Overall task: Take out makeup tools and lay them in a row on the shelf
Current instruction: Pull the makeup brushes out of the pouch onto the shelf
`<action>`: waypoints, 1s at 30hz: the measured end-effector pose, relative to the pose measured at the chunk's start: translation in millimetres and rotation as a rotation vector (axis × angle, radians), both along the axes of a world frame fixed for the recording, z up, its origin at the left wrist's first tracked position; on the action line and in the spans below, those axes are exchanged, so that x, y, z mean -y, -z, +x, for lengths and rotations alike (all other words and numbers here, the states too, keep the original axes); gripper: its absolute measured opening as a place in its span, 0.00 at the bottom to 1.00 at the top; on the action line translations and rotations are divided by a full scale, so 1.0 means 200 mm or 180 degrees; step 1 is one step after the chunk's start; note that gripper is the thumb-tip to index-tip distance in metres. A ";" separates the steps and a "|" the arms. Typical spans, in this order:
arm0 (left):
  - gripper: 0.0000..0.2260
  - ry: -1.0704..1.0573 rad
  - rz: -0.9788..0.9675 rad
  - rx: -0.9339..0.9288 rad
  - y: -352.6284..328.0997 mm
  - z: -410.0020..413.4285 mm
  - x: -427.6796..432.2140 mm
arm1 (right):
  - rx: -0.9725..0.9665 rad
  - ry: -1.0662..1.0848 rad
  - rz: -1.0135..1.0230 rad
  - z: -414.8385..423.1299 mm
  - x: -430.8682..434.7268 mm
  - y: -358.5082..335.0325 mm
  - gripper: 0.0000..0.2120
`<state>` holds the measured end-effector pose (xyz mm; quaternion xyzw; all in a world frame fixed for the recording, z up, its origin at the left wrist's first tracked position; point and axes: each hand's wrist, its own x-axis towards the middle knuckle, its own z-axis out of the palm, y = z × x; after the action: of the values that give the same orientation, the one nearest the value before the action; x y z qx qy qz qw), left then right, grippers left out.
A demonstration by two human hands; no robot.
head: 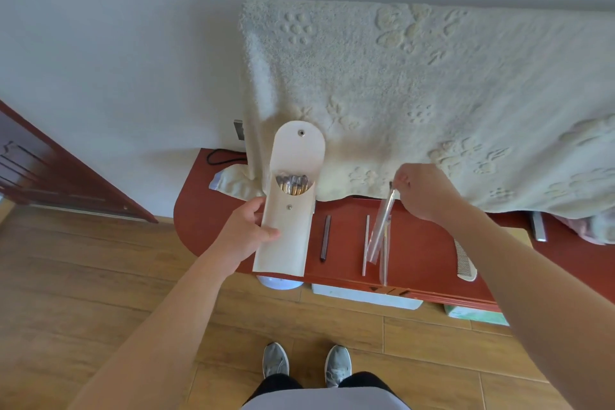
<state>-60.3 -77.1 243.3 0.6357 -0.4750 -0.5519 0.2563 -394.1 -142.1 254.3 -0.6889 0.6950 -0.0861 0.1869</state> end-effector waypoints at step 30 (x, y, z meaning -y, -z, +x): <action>0.25 -0.0207 0.0155 -0.0180 0.16 -0.24 0.10 | -0.0609 -0.0066 0.0489 -0.28 0.03 0.82 0.05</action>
<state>-108.4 -96.5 211.2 0.6410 -0.4331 -0.5723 0.2720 -449.5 -147.2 89.6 -0.6848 0.7070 0.0354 0.1729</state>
